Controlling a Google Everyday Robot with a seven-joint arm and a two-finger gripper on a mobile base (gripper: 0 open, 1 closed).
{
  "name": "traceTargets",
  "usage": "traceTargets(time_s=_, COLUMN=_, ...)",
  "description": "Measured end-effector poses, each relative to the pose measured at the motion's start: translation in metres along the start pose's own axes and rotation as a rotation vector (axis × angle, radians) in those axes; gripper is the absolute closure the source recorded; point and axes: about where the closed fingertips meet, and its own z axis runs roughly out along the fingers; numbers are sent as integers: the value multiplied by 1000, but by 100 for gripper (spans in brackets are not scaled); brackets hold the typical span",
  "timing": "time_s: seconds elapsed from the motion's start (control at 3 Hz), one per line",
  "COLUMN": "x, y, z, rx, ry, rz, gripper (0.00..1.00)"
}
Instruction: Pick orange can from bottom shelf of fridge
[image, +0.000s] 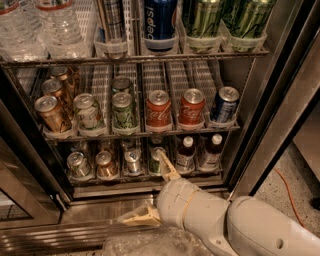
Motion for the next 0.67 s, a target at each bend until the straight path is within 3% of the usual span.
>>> traceTargets(time_s=0.33, x=11, y=8, z=6, rx=-25, ry=-5, rz=12, gripper=0)
traceTargets(time_s=0.67, x=34, y=37, z=26, rx=-50, ry=-15, rz=49, gripper=0)
